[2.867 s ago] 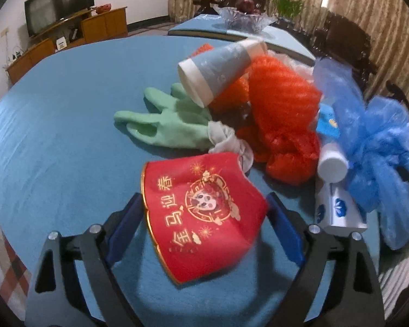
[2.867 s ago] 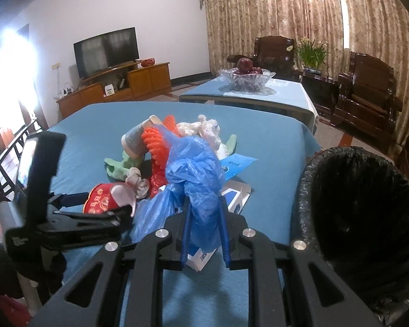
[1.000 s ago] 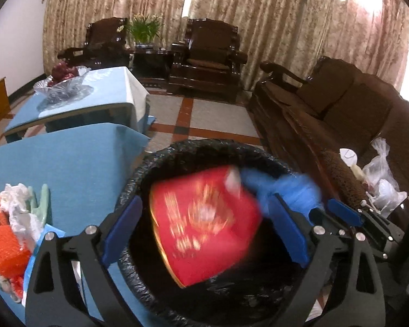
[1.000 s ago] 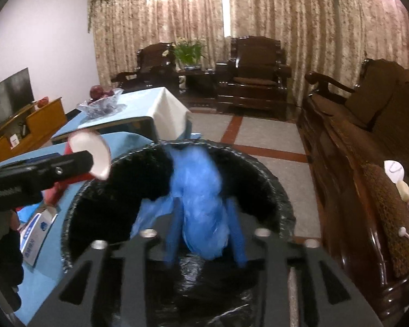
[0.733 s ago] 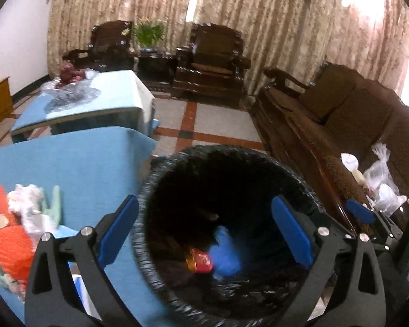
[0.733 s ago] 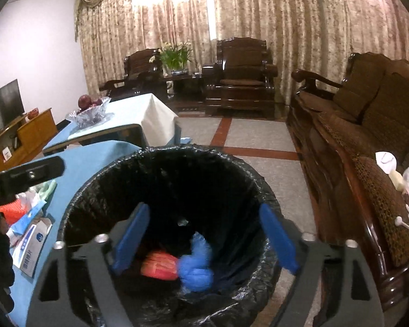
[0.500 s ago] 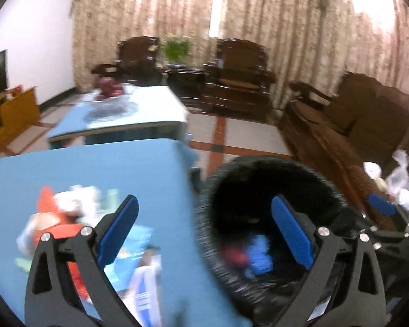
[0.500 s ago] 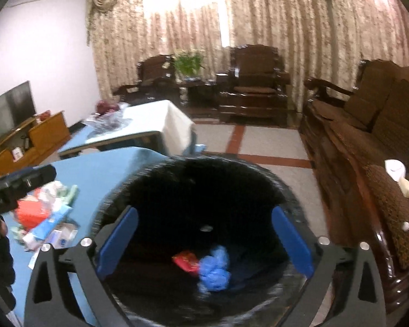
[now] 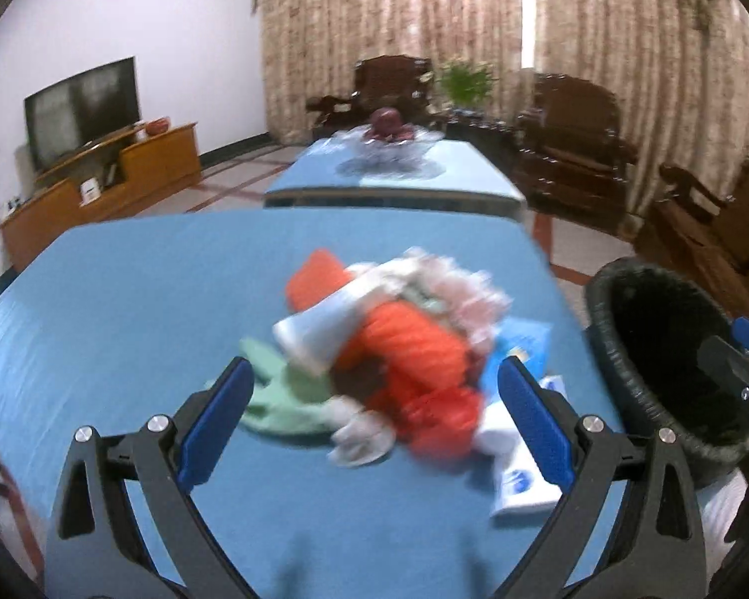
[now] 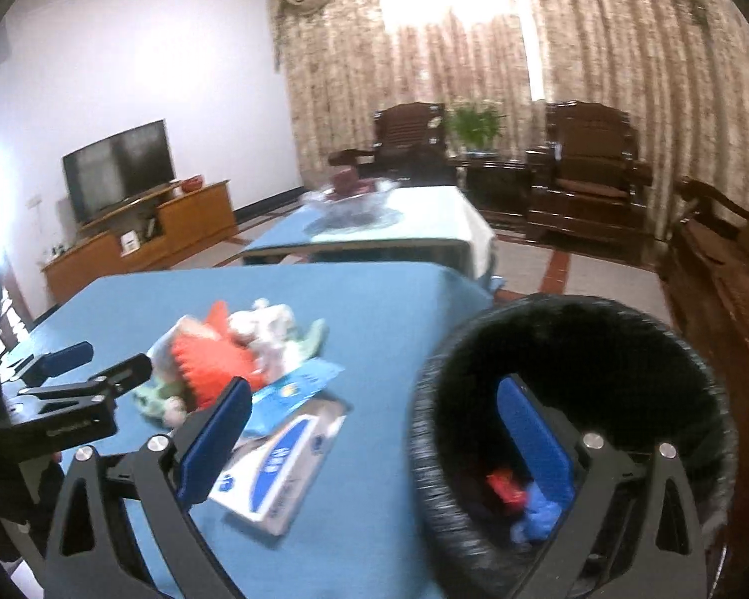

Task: Collect trash
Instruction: 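Move both open grippers back over the remaining trash on the table, then grasp the blue-and-white toothpaste tube with the right gripper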

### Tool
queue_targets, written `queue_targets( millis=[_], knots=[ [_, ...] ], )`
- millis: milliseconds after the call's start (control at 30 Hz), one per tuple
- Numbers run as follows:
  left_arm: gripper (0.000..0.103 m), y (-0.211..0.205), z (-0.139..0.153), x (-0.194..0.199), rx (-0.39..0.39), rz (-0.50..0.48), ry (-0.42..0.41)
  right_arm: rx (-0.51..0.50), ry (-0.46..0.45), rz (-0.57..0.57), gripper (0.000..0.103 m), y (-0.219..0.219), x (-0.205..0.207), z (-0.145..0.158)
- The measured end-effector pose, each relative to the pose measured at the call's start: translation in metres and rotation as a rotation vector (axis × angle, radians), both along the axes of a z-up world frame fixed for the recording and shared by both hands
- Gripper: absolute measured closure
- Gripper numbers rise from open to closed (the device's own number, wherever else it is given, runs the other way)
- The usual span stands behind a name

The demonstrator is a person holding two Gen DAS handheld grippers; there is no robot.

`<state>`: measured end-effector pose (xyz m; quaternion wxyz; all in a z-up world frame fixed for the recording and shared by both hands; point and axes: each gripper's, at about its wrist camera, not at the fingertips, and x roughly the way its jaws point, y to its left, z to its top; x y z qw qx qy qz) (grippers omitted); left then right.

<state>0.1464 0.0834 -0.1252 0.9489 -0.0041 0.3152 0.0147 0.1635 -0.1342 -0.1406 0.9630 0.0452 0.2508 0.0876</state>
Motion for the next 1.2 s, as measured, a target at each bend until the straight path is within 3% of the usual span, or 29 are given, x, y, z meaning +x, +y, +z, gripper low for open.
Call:
queue_targets(
  millis=[333,533,933,1200],
  knots=[
    [0.008,0.042,-0.032,-0.012,0.007,0.064,0.064,-0.053,0.073,0.035,0.022,0.048,-0.001,-0.047],
    [0.008,0.055,-0.046,-0.015,0.004,0.099,0.094,-0.067,0.129,0.028,0.023,0.062,-0.002,-0.066],
    [0.008,0.059,-0.054,-0.005,-0.022,0.098,0.101,-0.094,0.110,0.090,0.023,0.080,0.021,-0.052],
    [0.008,0.076,-0.057,0.000,-0.032,0.146,0.113,-0.114,0.144,0.158,0.033,0.104,0.036,-0.060]
  ],
)
